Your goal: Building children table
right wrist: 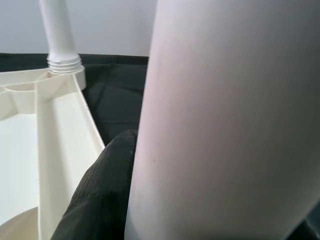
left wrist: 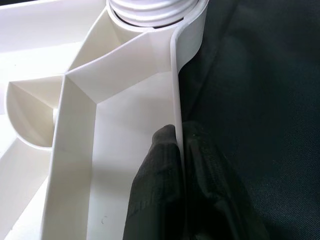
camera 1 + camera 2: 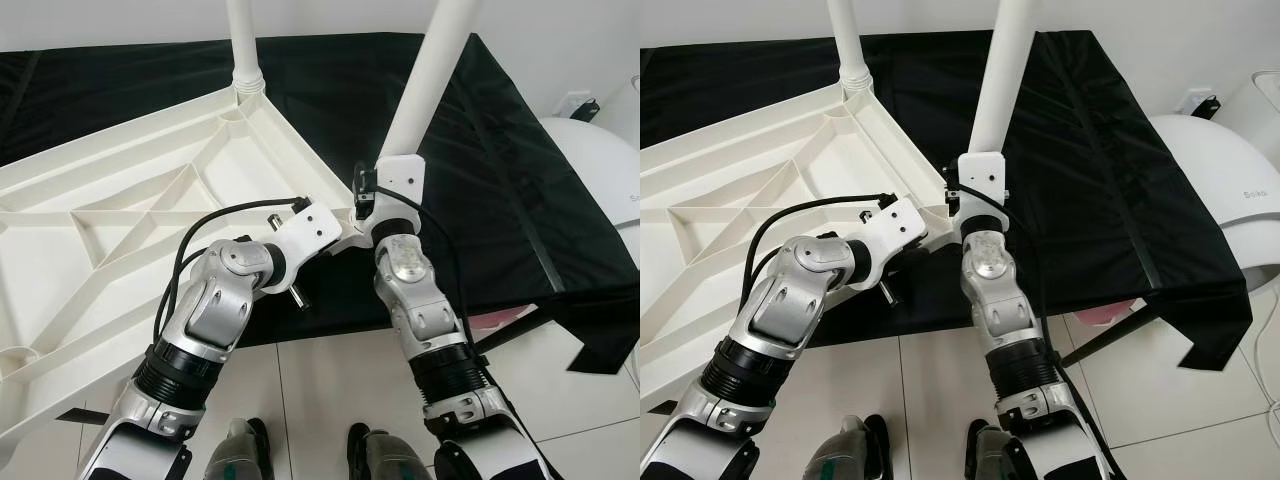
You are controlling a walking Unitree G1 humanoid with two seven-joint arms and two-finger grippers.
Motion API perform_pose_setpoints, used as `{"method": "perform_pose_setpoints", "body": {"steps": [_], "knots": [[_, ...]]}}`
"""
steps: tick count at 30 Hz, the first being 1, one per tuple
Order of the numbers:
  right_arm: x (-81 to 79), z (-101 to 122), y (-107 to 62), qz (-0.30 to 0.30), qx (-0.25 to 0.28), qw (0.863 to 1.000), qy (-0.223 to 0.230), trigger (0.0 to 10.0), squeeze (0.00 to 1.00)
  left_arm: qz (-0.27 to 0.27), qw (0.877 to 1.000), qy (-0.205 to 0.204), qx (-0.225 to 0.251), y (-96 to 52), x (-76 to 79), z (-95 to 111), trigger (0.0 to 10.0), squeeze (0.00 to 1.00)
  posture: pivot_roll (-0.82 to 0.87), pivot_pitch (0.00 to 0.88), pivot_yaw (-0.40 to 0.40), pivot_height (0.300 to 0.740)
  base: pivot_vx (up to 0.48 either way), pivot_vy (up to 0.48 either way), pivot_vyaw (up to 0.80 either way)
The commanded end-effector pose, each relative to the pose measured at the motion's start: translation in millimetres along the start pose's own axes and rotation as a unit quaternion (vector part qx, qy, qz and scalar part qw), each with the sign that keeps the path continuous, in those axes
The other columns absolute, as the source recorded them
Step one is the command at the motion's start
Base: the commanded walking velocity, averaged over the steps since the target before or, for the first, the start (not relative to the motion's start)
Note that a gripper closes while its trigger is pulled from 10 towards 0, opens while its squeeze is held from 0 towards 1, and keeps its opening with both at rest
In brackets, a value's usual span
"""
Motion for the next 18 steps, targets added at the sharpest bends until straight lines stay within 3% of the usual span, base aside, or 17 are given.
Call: {"method": "perform_pose_setpoints", "body": {"steps": [1,9,12,18], "knots": [[10.1,-13.7,-4.1,-0.008,-0.027,1.000,0.004,10.0,0.00,0.051,0.999,0.017,0.004,-4.5,-12.1,7.9,10.0,0.00,-0.11,0.204,-0.027,0.740,0.000,0.000,0.00],[13.1,-13.0,-1.4,0.034,-0.039,0.999,0.000,10.0,0.00,0.049,0.999,0.017,0.007,-3.4,-10.5,9.2,10.0,0.00,-0.11,0.197,-0.028,0.740,0.000,0.000,0.00],[6.8,-13.1,0.5,0.083,-0.050,0.995,-0.004,10.0,0.00,0.049,0.999,0.017,0.008,-3.1,-9.7,9.8,10.0,0.00,-0.11,0.191,-0.029,0.740,0.000,0.000,0.00],[5.8,-13.3,1.4,0.126,-0.065,0.990,0.000,10.0,0.00,0.049,0.999,0.017,0.007,-3.3,-9.2,9.3,10.0,0.00,-0.11,0.185,-0.030,0.740,0.000,0.000,0.00]]}}
Point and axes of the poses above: a point about 5 cm out from each wrist's last joint towards the gripper, its own y axis pointing out of the wrist towards the gripper, its own z axis along the axis of the wrist's last joint, x = y × z, the point moved 6 cm from there along y, pointing out of the wrist towards the gripper, and after that the axes turned 12 degrees about y, right-handed, at the moved point
